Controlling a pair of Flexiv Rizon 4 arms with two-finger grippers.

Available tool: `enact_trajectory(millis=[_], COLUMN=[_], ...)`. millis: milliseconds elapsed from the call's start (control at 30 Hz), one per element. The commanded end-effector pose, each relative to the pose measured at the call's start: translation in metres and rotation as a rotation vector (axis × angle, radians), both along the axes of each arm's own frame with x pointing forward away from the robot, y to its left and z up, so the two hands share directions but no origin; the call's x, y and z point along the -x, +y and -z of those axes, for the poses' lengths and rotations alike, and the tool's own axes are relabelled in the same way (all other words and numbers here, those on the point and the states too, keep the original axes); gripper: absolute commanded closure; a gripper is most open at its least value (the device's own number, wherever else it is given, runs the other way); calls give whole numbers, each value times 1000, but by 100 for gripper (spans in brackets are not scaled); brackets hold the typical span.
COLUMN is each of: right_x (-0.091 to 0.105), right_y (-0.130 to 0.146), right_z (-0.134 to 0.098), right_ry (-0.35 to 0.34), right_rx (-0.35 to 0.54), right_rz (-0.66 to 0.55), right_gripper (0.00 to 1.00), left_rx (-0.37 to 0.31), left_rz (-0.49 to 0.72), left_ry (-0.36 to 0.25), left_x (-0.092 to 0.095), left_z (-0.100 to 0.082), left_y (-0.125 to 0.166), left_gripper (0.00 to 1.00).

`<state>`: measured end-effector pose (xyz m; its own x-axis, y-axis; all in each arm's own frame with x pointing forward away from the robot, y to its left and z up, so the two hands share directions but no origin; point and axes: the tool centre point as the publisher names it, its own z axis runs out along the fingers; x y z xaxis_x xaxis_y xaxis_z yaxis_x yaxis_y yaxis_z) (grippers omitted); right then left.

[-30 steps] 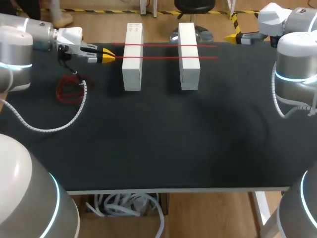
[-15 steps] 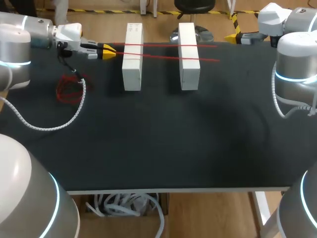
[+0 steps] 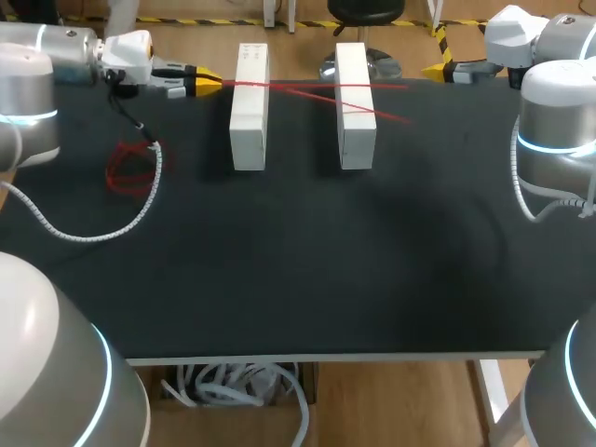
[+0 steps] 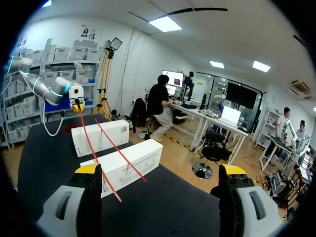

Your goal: Grab the tape and strap the tape.

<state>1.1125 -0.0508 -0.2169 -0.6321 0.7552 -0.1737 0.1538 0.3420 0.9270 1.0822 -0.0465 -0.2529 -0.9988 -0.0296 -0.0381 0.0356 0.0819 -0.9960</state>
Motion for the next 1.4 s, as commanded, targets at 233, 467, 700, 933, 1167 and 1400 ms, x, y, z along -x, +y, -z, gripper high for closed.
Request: enact_trajectory(millis=[233,467,700,933,1167,1400], right_x=[0,0,0,0,0,0], right_y=[0,0,0,0,0,0], right_z=[0,0,0,0,0,0], right_ry=[0,0,0,0,0,0], right_rx=[0,0,0,0,0,0], right_rz=[-1,-1,-1,-1,-1,-1], right_gripper=[0,0,0,0,0,0], left_rx=[69,117,206,263,310,371], left_rz=[-107,-136,-105,-110,-110,-31], left_ry=[10,10,33,2,11,17], left_x=[12,12,17,21,22,27], left_z=[-43,-66,-94,-116,-130,-140], left_y=[-13,-26,-37,-48,-58,-64], left_gripper=[100,100,100,100,100,100])
